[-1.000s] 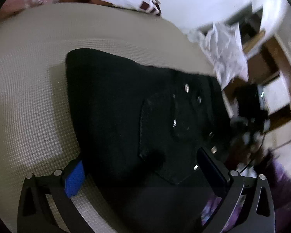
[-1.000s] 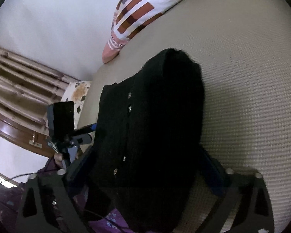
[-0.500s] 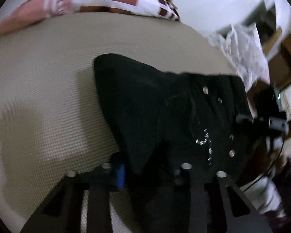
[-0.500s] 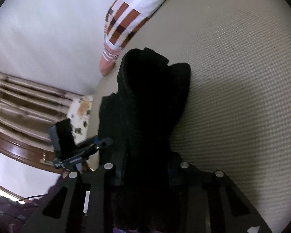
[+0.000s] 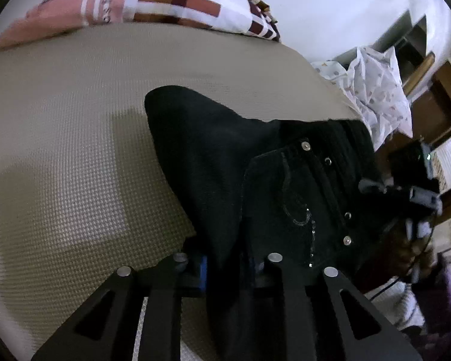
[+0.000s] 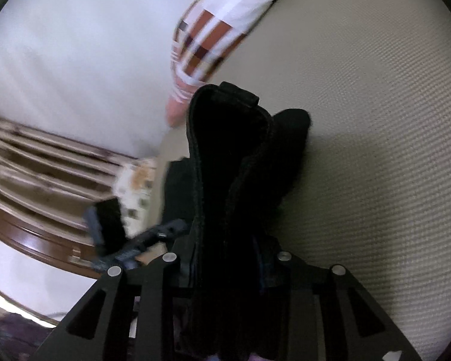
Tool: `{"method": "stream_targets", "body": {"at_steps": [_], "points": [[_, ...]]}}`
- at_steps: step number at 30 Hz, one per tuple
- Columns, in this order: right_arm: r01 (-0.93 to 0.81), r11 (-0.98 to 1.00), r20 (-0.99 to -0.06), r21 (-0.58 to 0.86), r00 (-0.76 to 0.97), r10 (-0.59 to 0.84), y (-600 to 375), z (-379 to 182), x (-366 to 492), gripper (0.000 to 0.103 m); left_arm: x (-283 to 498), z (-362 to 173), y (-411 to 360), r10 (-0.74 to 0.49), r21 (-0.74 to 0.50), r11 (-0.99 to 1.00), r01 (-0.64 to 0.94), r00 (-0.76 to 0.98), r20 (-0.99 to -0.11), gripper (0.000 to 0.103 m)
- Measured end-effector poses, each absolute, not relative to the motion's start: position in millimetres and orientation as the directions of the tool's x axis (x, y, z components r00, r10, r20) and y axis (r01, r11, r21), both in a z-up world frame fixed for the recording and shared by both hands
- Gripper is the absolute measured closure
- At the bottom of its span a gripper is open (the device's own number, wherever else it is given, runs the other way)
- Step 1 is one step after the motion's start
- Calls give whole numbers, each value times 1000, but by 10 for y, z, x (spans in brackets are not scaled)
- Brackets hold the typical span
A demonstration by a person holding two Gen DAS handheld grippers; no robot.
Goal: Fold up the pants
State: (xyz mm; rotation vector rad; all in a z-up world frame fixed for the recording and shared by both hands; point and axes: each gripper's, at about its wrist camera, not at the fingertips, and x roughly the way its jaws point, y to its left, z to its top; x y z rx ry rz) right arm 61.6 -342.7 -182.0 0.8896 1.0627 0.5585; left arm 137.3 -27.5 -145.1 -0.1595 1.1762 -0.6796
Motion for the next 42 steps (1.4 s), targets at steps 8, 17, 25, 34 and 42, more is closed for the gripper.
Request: {"method": "stream_targets", "body": {"at_steps": [8,17,25,34,42], "points": [[4,591,-554,807,351,754,-3393,-1894,640,33,1440,-1564,-318,-563,-458,782,423,162,-810,47],[-15,593,-545,805,374,750,-3245,-1779,631,73,1167,-1267,-492,-460,-264,839,476,358,-813,88],[-68,531,-464,845,403,789,-2953,-1556,822,74,1238,-959,-141,-395,-184,883,432,473,-787,88],[-113,484,-412,868,380,828,-2397,-1448,1297,74,1460,-769,360,-305,-110,931,349,574,-760,88],[-148,476,-405,867,347,846,-1995,-1357,1649,73,1725,-720,791,-258,-100,955,279,620,-741,88]]}}
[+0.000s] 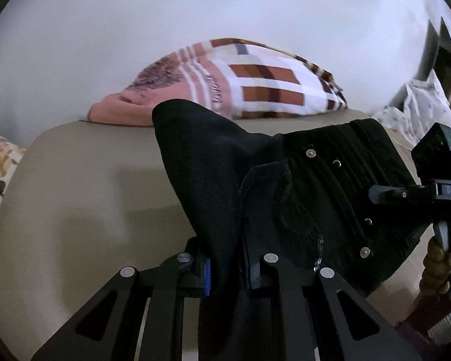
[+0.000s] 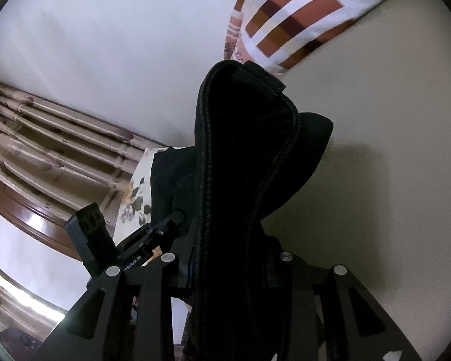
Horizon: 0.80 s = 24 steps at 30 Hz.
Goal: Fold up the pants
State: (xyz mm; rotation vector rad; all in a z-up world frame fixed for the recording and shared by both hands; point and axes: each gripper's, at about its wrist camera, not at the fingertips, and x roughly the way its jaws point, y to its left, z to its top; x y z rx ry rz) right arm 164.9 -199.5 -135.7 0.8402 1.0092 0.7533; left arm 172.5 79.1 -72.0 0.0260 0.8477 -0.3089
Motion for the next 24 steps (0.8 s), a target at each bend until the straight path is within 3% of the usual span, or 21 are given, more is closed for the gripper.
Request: {"method": "stream_targets", "body": {"at_steps": [24], "points": [[-163,473,-408,866,317,856,-1238,-1641,2663,74,2842,-1008,1552,-161,-83,986,147,665,-729,87]]}}
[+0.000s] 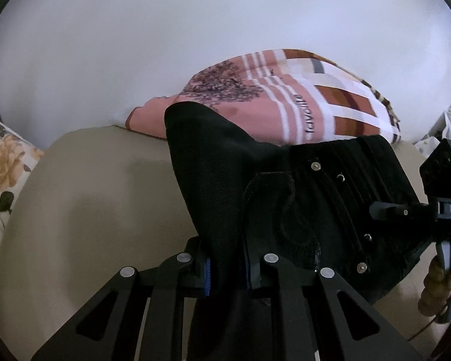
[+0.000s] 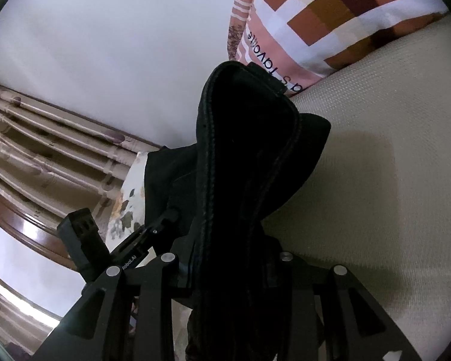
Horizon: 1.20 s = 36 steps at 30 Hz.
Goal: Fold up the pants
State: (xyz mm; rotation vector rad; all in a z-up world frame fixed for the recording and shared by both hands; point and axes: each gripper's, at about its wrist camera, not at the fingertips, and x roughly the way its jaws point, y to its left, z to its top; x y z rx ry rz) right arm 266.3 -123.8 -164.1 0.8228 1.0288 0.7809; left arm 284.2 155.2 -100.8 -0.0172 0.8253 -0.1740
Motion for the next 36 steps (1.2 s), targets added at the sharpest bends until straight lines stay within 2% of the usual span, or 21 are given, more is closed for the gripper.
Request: {"method": "stream_targets", "body": {"at_steps": [10,14,16,17,18,20,21,23,25,27,28,29,31,34,36], "points": [[-149,532,-464,834,333,821,-1125,-1859,2962,74,3232,-1352,1731,-123,-64,991,115,642,-757,85],[-185,626,-547,757,345,763,-1027,-1821,2967,72,3236,-1450,1771,-105,-55,994,97,654,-749,78],[-175,661,-578,730,358,733,-1010,-1835,2977,67,3262,-1500,1783,-64,-27,997,66,655,-753,53],[-168,686,-601,708,366,710,-1003,-1857,2984,58,3271,-1513,1803,-39,-15,999,42,655,-755,47],[-164,706,-618,689,375,691,-992,-1854,2970,58,3255,-1507,1831,-16,-9,1000,14,664,-748,42],[-153,711,-618,686,392,681,-995,-1850,2963,53,3211,-1467,1857,10,4,1000,-10,678,-735,41],[-144,727,-628,671,409,662,-1001,-1820,2949,44,3187,-1436,1857,35,24,999,-26,680,-733,39],[-137,767,-634,627,483,604,-1040,-1638,2877,37,3108,-1334,1839,78,63,997,-47,691,-719,38],[-158,789,-609,593,553,569,-1085,-1398,2766,32,2964,-1193,1803,85,72,996,-49,721,-688,31],[-188,822,-598,538,603,529,-1057,-1117,2618,7,2795,-1027,1739,81,69,996,-47,752,-655,25],[-210,835,-589,508,622,515,-1044,-991,2526,3,2719,-956,1705,75,66,997,-43,766,-639,24],[-234,852,-577,468,650,495,-1003,-856,2408,2,2626,-872,1657,67,62,997,-37,780,-622,23],[-252,892,-575,376,691,438,-895,-661,2216,0,2495,-740,1569,62,58,998,-34,794,-605,13],[-242,936,-603,256,717,351,-808,-528,1963,0,2220,-493,1449,39,38,999,-22,827,-560,11],[-216,950,-610,225,729,310,-772,-480,1809,0,2055,-360,1400,32,32,999,-18,842,-538,5]]}}
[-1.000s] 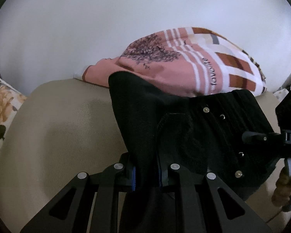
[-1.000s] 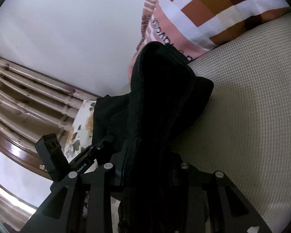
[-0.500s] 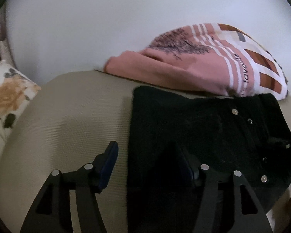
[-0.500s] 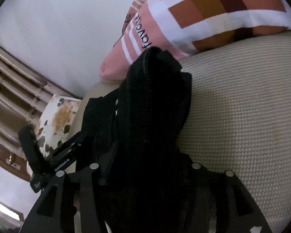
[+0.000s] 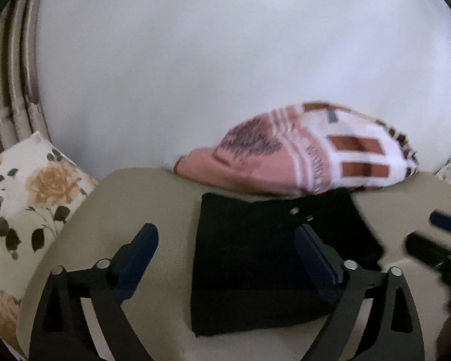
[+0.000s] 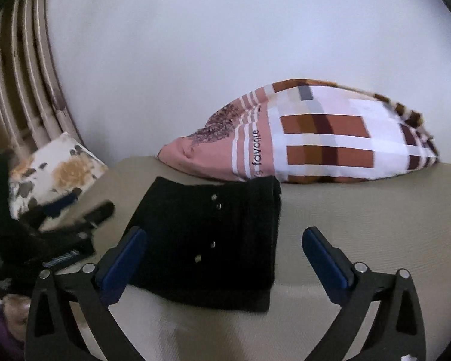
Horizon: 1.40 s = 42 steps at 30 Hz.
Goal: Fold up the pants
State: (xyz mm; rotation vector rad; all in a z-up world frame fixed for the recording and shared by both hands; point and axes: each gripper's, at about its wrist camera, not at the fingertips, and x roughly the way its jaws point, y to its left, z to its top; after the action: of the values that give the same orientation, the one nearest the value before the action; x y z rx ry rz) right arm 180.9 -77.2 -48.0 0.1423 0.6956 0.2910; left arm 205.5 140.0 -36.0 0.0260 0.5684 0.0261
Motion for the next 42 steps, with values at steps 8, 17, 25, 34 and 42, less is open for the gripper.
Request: {"method": "stream_targets", "body": {"at_steps": [8,17,25,34,42], "points": [[-145,973,-569,181,791,224,-903,-133,1286,0,1376,205,1290,68,26,998,-63,890,-451,1],[-173,964,-447,202,860,248,-1050,375,766,0,766,837,1291,15,-19,1000,-22,946,-323,0],[-176,963,-410,205,878,248,-1065,551,568,0,591,1044,1116,-37,14,999,43,948,-315,0],[-168,963,-400,211,884,242,-1125,623,445,0,535,1049,1113,-109,-61,994,94,938,-328,0],[-177,961,-432,213,865,256,-1100,563,461,0,603,868,1059,-55,-7,998,57,917,-396,0]]}}
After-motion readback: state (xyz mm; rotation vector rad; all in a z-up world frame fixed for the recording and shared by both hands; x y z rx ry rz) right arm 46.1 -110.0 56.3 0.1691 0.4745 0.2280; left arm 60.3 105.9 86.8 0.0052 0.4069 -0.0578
